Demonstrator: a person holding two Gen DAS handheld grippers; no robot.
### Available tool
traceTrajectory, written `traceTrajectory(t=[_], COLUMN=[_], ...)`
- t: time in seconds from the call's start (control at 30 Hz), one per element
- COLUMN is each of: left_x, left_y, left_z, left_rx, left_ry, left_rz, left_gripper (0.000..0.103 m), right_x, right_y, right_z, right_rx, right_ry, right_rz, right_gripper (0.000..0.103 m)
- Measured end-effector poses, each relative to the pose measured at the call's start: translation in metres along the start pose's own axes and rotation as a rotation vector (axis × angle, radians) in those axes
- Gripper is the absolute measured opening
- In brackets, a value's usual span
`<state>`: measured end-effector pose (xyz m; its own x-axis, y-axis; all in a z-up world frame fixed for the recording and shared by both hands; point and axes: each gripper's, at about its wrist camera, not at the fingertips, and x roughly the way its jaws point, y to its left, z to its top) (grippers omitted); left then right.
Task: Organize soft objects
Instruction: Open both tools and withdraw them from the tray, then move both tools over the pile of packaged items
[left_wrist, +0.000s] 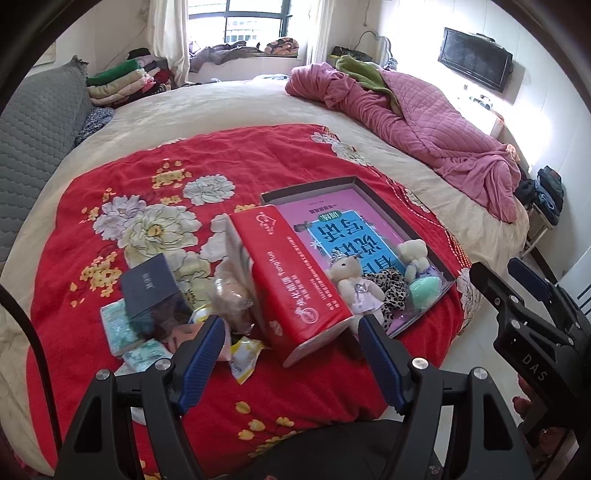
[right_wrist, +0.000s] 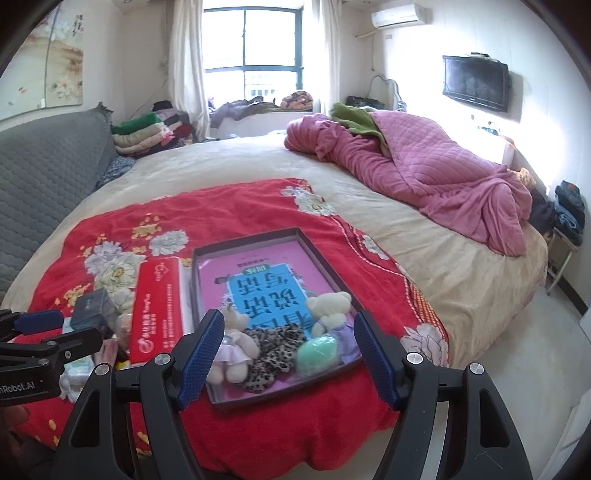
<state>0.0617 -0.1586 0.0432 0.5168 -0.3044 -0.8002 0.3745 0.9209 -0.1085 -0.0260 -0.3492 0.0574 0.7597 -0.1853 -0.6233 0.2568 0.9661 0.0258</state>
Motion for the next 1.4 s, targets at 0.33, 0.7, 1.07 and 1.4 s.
traceTrajectory(t=[0.33, 0.7, 1.07, 1.4], left_x=[-0.021, -0.052, -0.066, -0.068], left_y=[0.027, 0.11, 0.161, 0.189], left_z=[-0.009, -0.017, -0.041, -0.053], left_rx=[-0.041, -0.191, -0.277, -0.339], left_ry=[-0.013, -0.009, 0.006, 0.009], left_rz=[0.012, 0.093, 0.136, 0.139], left_gripper=[0.074, 0.074, 0.074, 0.074], right_x=[-0.013, -0.027, -0.034, -0.032], right_y=[0.034, 0.075, 0.119, 0.15], right_z=[0.006, 0.014, 0.01, -0.002], right_rx=[-0.056, -0.131, -0.219, -0.304], right_ry=[-0.015, -0.03, -0.024, -0.015], right_rz=[0.045, 0.103, 0.173, 0.218], right_gripper=[0.074, 0.074, 0.074, 0.074])
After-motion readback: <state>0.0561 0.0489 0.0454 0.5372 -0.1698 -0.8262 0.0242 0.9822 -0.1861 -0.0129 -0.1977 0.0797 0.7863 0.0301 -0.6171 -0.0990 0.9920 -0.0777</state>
